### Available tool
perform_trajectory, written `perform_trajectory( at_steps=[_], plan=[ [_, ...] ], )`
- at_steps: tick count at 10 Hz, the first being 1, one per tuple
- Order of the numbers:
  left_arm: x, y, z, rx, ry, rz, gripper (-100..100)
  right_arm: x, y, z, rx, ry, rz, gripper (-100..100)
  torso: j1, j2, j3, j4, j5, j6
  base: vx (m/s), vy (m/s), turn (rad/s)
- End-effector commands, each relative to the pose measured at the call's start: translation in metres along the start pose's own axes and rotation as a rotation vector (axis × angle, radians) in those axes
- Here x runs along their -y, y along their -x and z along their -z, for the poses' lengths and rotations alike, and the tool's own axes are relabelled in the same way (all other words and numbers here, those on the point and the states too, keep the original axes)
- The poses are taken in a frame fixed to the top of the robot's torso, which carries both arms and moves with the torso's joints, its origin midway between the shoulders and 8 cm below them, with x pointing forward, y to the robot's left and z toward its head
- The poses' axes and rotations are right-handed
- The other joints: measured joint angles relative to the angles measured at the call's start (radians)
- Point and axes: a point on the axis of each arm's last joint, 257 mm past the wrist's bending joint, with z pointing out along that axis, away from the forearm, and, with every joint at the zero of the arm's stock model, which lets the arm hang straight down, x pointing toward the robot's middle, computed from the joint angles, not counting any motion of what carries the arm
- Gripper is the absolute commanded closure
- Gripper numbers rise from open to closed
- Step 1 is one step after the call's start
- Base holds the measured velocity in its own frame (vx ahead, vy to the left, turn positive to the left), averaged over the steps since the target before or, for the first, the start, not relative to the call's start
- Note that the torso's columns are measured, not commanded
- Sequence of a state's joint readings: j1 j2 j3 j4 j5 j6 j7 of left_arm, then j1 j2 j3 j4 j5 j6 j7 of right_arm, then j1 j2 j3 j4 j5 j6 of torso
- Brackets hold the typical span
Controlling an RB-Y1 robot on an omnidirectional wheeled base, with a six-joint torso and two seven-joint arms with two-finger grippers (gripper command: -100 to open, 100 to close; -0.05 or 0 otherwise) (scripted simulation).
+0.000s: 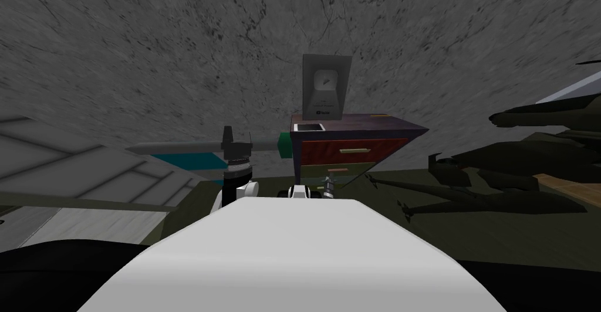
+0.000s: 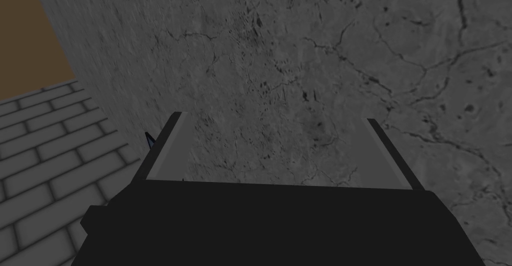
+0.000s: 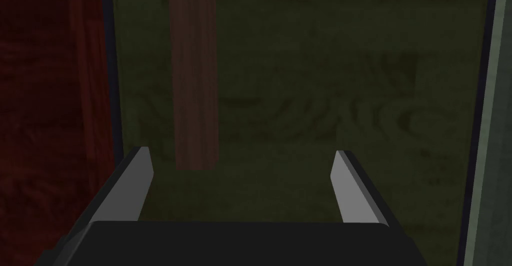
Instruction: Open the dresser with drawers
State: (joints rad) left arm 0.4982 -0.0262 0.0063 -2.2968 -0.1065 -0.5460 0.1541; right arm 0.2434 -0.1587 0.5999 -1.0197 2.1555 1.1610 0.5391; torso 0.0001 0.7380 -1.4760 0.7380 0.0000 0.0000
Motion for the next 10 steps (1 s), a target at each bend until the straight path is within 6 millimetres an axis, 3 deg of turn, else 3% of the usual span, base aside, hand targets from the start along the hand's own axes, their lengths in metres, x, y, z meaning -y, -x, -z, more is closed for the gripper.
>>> perform_trajectory(
  at_steps=[1,4,5,10],
  plan=[
    [0.0,0.0,0.0,0.0,0.0,0.0,0,0.006,0.009,0.007,0.036,-0.041,0.049,-100,0.0,0.0,0.0,0.0,0.0,0.0,0.012,0.006,0.016],
    [0.0,0.0,0.0,0.0,0.0,0.0,0,0.008,0.012,-0.002,0.028,-0.037,0.036,-100,-0.002,-0.001,-0.001,0.0,0.0,0.0,0.018,-0.014,-0.006],
    [0.0,0.0,0.0,0.0,0.0,0.0,0,0.008,0.013,-0.004,0.029,-0.035,0.038,100,-0.001,0.0,0.0,0.0,0.0,0.0,0.0,0.0,0.0],
    [0.0,0.0,0.0,0.0,0.0,0.0,0,0.013,0.019,0.003,0.042,-0.037,0.037,100,0.0,0.001,0.001,0.0,0.0,0.0,-0.155,-0.02,-0.032]
  ],
)
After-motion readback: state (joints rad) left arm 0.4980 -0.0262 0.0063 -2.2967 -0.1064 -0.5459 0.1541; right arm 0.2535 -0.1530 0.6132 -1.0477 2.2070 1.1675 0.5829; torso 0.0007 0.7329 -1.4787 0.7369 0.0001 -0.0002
